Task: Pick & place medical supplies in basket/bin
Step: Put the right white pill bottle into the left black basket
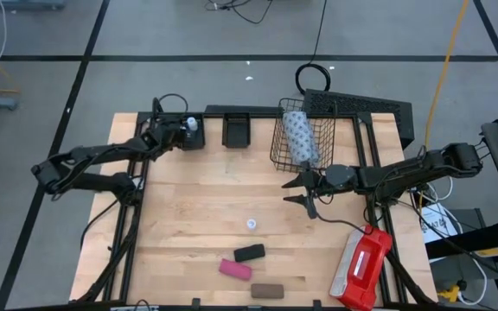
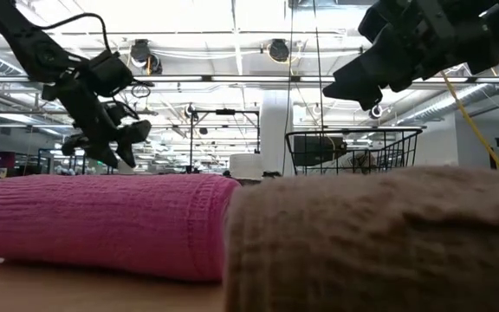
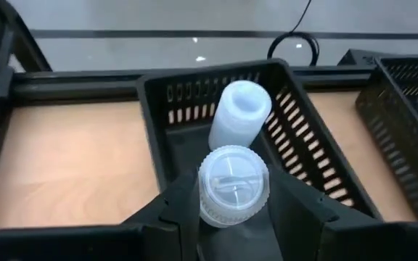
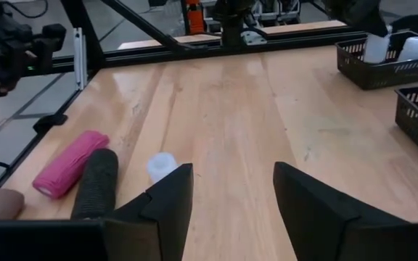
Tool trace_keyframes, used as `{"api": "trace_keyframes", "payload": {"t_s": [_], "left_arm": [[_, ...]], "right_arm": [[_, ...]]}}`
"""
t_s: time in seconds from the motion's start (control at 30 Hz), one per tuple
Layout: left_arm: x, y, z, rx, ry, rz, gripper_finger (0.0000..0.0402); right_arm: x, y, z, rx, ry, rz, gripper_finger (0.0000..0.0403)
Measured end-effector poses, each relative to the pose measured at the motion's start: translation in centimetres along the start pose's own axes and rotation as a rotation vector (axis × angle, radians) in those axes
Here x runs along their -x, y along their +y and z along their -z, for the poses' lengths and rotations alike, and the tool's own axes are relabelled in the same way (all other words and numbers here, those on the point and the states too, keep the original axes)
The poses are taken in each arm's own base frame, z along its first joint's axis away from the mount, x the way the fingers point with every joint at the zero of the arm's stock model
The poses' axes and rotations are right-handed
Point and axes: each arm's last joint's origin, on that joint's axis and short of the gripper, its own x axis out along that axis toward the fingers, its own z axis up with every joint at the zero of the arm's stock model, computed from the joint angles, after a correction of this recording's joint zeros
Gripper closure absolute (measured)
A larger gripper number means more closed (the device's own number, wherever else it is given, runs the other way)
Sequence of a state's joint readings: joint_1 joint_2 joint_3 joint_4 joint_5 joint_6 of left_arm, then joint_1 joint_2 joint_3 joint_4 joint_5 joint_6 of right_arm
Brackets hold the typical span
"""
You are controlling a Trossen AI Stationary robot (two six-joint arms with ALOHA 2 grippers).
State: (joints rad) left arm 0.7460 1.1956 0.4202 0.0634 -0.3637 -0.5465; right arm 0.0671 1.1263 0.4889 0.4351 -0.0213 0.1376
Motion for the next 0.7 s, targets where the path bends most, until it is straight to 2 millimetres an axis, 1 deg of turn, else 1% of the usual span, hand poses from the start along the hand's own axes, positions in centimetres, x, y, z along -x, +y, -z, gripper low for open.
{"api": "trace_keyframes", "payload": {"t_s": [0.23, 0.37, 0.53, 0.7], "left_arm": [[-1.5, -0.2, 0.8, -0.011, 0.025, -0.019, 0.0268], [-1.9, -0.3, 0.9, -0.015, 0.025, -0.022, 0.0268], [-1.9, -0.3, 0.9, -0.016, 0.025, -0.022, 0.0268], [-1.9, -0.3, 0.9, -0.016, 0.022, -0.028, 0.0241]], "right_arm": [[0.0, 0.0, 0.0, 0.000, 0.003, -0.001, 0.0227], [0.0, 0.0, 0.1, 0.000, 0.007, -0.001, 0.0227], [0.0, 0.0, 0.1, 0.000, 0.008, -0.001, 0.0229], [0.0, 0.0, 0.1, 0.000, 0.014, 0.000, 0.0230]]}}
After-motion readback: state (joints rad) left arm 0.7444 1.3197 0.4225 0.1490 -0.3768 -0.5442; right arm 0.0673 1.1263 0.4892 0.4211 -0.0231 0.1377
